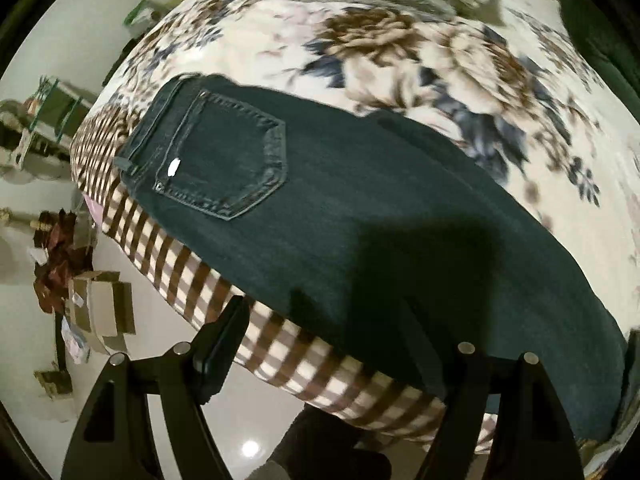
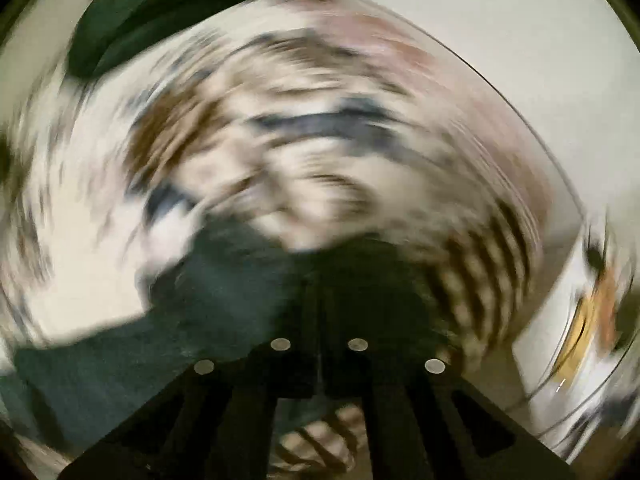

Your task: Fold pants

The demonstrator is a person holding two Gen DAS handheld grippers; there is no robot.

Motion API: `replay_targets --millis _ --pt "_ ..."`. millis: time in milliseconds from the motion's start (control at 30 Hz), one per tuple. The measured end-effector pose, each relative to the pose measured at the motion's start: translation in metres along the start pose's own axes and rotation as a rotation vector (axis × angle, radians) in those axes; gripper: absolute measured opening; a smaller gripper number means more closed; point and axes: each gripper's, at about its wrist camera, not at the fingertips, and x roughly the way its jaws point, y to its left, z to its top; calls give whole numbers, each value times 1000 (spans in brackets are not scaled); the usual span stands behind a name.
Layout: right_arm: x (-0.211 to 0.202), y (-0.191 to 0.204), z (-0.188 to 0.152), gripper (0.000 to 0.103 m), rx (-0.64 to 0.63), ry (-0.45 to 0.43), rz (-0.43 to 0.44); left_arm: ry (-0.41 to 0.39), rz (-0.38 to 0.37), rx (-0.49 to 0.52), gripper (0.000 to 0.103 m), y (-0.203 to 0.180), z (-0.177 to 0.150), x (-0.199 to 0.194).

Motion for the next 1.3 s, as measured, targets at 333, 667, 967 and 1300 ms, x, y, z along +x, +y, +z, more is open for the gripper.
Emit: replay_targets --millis 333,667,967,1300 --pt "-9 35 -9 67 -31 67 273 -50 87 166 76 -68 -11 -8" --pt "62 171 -49 9 -443 108 -127 -55 120 288 76 -113 -13 2" --pt "-27 -30 -2 4 202 -28 129 -26 49 261 76 -109 -16 2" --pt "24 -73 -19 4 444 81 358 19 25 253 76 -110 -29 7"
